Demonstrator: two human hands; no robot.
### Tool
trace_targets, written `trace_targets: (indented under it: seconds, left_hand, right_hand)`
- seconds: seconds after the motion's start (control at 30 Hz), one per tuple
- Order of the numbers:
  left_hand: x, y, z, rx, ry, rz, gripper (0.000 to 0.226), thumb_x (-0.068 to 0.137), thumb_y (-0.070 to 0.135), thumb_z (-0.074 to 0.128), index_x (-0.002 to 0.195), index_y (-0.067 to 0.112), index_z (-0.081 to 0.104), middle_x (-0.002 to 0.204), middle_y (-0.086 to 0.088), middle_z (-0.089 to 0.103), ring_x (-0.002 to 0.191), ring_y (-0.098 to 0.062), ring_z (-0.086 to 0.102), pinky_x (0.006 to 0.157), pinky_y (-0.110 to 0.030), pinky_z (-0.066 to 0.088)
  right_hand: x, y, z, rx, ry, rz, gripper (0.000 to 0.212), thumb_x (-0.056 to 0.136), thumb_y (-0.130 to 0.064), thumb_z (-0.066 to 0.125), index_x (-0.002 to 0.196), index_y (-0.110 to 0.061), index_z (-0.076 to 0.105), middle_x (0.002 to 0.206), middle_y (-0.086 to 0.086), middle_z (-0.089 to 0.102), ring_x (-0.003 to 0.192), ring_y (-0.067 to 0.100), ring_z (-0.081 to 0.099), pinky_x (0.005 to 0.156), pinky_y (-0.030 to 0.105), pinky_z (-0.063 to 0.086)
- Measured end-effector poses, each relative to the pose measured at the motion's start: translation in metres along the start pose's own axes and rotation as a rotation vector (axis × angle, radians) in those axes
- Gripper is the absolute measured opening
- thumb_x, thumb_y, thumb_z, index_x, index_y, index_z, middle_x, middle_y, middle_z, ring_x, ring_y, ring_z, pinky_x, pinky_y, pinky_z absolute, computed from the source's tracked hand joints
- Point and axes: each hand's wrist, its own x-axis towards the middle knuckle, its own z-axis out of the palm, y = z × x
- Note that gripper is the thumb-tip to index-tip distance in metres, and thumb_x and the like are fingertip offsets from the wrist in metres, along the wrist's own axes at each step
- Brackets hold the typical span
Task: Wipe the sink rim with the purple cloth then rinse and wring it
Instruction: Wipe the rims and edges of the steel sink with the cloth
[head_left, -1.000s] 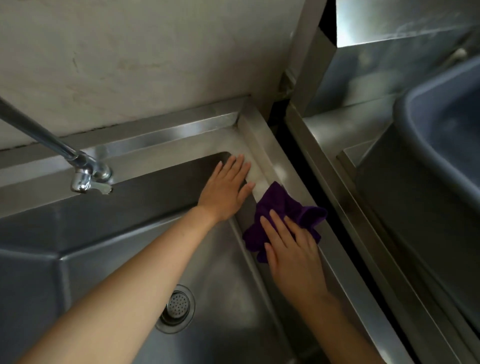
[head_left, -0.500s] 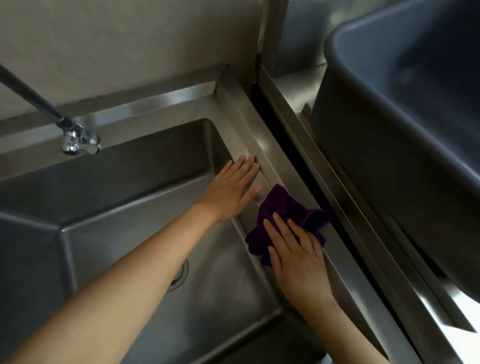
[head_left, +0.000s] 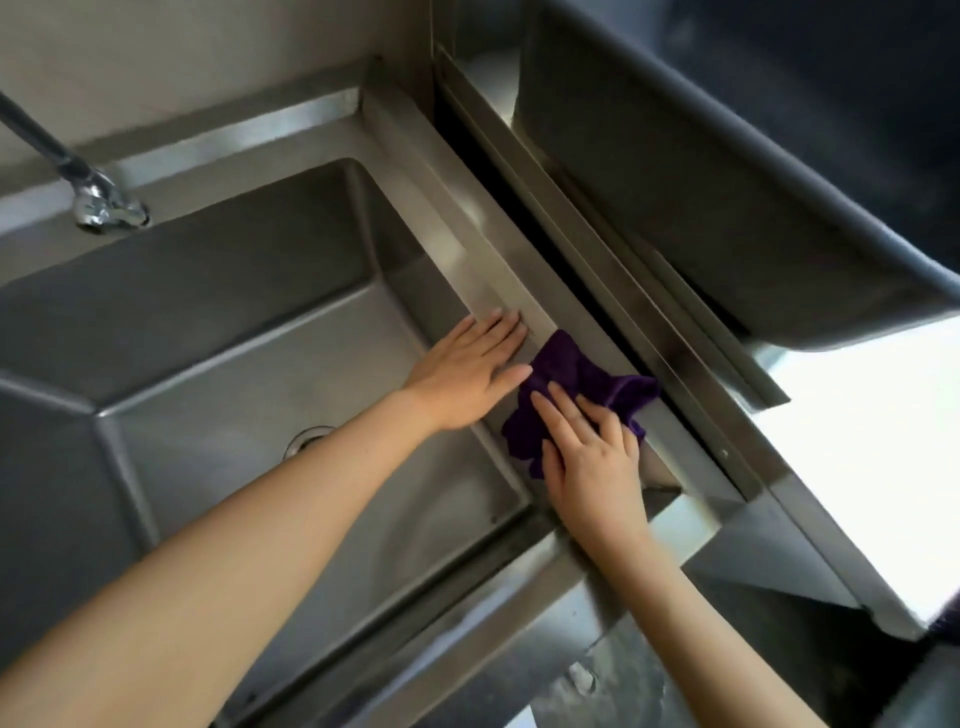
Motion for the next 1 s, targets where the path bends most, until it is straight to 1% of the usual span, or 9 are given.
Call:
trace_targets:
  seconds: [0.1,0.23,0.4,0.57,0.63,0.7,0.8,0.87,1.0]
  left_hand:
    - [-0.005,0.007,0.006,0.021,0.002,0.006,0.062,0.096,0.052,0.008,0.149,0.021,-0.001,0.157,0.005,-0.010,0.142,-0.007,-0.014,0.116,-0.028,-0.011]
    - [-0.014,0.021,0.018,0.061,-0.016,0.063,0.063,0.095,0.053,0.010,0.149,0.022,-0.001,0.157,0.004,-0.011,0.143,-0.009,-0.014,0.117,-0.030,-0.009]
    - [-0.018,0.034,0.027,0.048,-0.025,0.021,0.066,0.094,0.055,0.008,0.149,0.019,0.000,0.158,0.002,-0.010,0.144,-0.010,-0.012,0.118,-0.033,-0.005]
    - [-0.027,0.044,0.020,-0.029,-0.034,0.002,0.061,0.097,0.049,0.012,0.149,0.018,0.006,0.158,0.001,-0.004,0.144,-0.011,-0.009,0.118,-0.033,-0.005]
    - [-0.039,0.057,0.025,-0.149,-0.010,0.045,0.056,0.099,0.043,0.018,0.149,0.019,0.010,0.158,0.001,0.001,0.145,-0.011,-0.005,0.117,-0.030,-0.005]
    - [-0.053,0.077,0.033,-0.315,0.034,0.114,0.052,0.100,0.035,0.027,0.148,0.016,0.016,0.158,-0.001,0.010,0.145,-0.013,0.002,0.117,-0.029,-0.001]
    - [-0.057,0.107,0.045,-0.392,0.103,0.153,0.055,0.096,0.034,0.034,0.145,0.012,0.026,0.155,-0.006,0.023,0.144,-0.018,0.014,0.117,-0.029,0.008]
    - [-0.054,0.126,0.052,-0.279,0.161,0.094,0.056,0.093,0.039,0.037,0.144,0.015,0.031,0.154,-0.005,0.026,0.143,-0.019,0.018,0.117,-0.035,0.014]
    - [-0.063,0.153,0.071,-0.231,0.255,-0.012,0.059,0.086,0.052,0.033,0.132,0.020,0.051,0.150,-0.005,0.036,0.140,-0.022,0.026,0.109,-0.040,0.026]
  right_hand:
    - [-0.020,0.000,-0.005,0.018,0.031,0.080,0.046,0.086,-0.018,0.060,0.131,-0.022,0.054,0.135,-0.003,0.056,0.109,0.029,0.054,0.087,0.043,0.044]
    - [-0.042,0.000,-0.011,-0.022,0.067,0.158,0.041,0.087,-0.026,0.057,0.127,-0.020,0.057,0.131,-0.002,0.060,0.097,0.028,0.054,0.080,0.039,0.044]
    - [-0.057,-0.002,-0.017,-0.102,0.068,0.199,0.040,0.085,-0.037,0.047,0.115,-0.016,0.064,0.117,0.002,0.068,0.082,0.030,0.054,0.070,0.036,0.043]
    - [-0.069,-0.013,-0.023,-0.169,-0.024,0.225,0.047,0.086,-0.040,0.037,0.109,-0.011,0.066,0.112,0.007,0.070,0.079,0.031,0.054,0.067,0.036,0.042]
    - [-0.070,-0.017,-0.029,-0.100,-0.060,0.218,0.049,0.089,-0.038,0.035,0.123,-0.010,0.058,0.118,0.008,0.067,0.085,0.033,0.054,0.074,0.039,0.043]
    - [-0.070,-0.012,-0.043,0.142,-0.090,0.198,0.046,0.094,-0.027,0.038,0.137,-0.014,0.044,0.118,0.012,0.064,0.096,0.034,0.053,0.085,0.041,0.040]
    - [-0.080,0.010,-0.070,0.483,0.058,0.196,0.042,0.093,-0.006,0.041,0.133,-0.016,0.047,0.116,0.011,0.065,0.106,0.026,0.058,0.087,0.036,0.046]
    - [-0.081,0.033,-0.079,0.450,0.181,0.202,0.041,0.093,-0.003,0.041,0.130,-0.016,0.051,0.122,0.005,0.060,0.115,0.019,0.052,0.091,0.029,0.043]
    - [-0.067,0.067,-0.065,0.386,-0.008,0.128,0.044,0.095,-0.006,0.040,0.138,-0.016,0.042,0.145,0.003,0.042,0.135,0.017,0.033,0.109,0.029,0.028]
